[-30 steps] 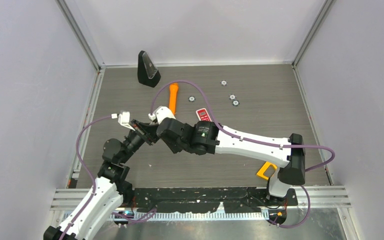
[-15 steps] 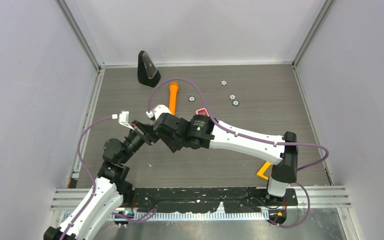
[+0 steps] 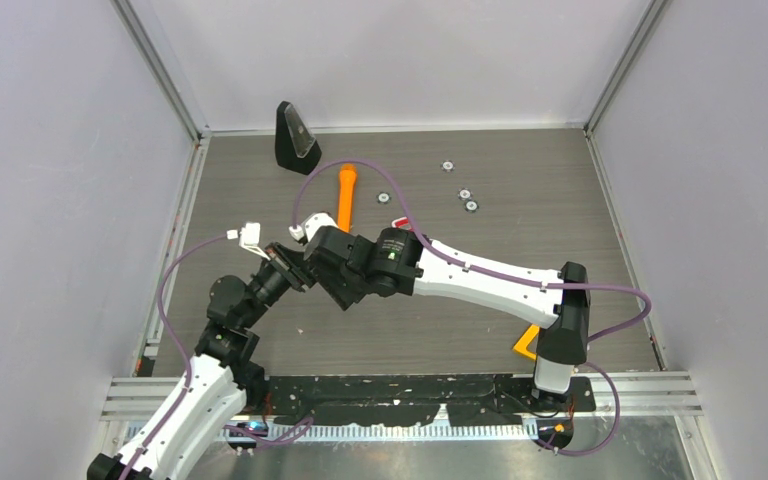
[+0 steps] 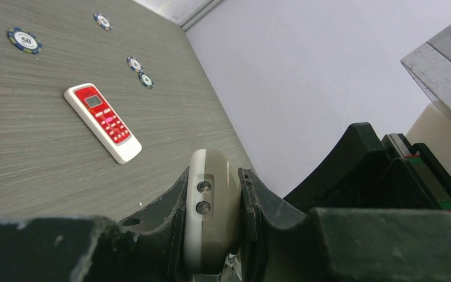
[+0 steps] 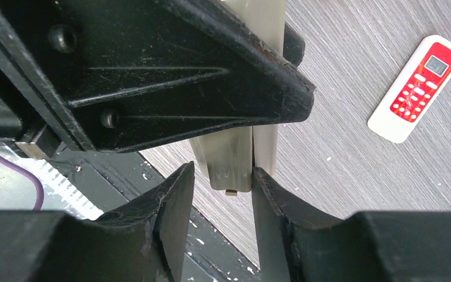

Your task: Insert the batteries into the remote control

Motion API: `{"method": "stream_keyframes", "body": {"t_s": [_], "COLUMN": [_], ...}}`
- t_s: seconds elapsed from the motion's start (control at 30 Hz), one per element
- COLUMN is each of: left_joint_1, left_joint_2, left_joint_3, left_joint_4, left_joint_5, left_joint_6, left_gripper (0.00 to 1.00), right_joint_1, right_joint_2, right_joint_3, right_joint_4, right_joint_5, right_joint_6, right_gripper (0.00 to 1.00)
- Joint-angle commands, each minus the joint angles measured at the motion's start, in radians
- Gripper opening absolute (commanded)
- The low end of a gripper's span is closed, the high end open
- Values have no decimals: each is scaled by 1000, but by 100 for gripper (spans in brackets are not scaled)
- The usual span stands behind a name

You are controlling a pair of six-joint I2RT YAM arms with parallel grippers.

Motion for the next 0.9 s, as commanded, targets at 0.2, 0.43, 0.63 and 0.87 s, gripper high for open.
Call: {"method": "stream_keyframes", "body": {"t_s": [0.2, 0.43, 0.63, 0.87], "left_joint_1": [-3, -2, -2, 1], "left_joint_2": [-18, 2, 18, 62], "left_joint_3": [43, 50, 44, 1], "left_joint_4": [-30, -93, -174, -172], "left_joint_5": [-40, -80, -160, -176], "left_joint_6": [-58, -122, -54, -28], "left_gripper": [0, 0, 0, 0], "right_joint_1": [-6, -22, -41, -53], "right_joint_2": [-13, -44, -95, -240], "right_joint_3": [42, 42, -15, -281], "right_joint_4": [-28, -32, -20, 135], "right_joint_5": [14, 9, 16, -74], "right_joint_6": [9, 37, 53, 36], "right_gripper": [55, 60, 63, 67]}}
